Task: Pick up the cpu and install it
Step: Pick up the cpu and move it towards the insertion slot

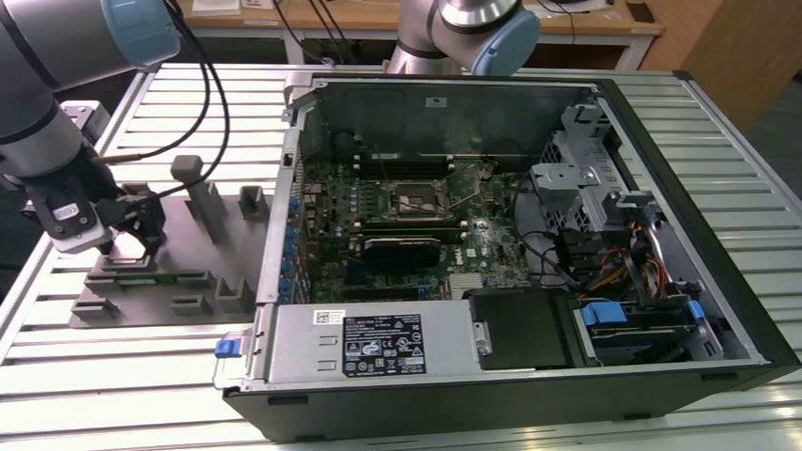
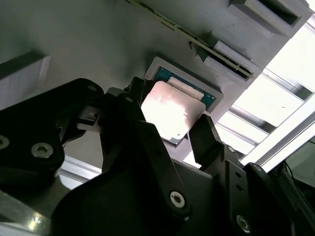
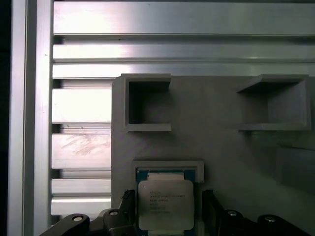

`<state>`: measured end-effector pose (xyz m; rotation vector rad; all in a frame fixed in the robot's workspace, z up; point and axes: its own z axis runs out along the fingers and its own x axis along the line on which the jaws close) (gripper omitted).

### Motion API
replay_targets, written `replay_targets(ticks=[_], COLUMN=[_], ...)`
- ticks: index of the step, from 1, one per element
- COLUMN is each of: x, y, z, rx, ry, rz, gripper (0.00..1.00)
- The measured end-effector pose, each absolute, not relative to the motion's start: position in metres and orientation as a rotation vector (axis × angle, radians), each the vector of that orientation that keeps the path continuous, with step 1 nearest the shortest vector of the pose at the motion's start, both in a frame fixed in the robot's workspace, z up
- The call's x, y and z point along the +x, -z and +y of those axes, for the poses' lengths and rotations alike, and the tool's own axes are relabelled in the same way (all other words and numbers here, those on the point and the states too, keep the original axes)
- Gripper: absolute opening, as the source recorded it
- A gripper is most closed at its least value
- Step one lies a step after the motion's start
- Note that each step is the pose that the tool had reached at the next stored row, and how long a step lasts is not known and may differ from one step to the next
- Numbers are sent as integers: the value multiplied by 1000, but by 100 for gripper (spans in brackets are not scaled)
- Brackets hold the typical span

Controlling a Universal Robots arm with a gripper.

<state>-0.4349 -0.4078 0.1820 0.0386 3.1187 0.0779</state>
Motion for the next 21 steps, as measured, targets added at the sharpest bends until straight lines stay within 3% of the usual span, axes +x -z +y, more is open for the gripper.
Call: replay_targets(ticks=[21], x=[-436], y=[-181], z=[-408], rx=[39], ry=[-99], rz=[3118], gripper=[64])
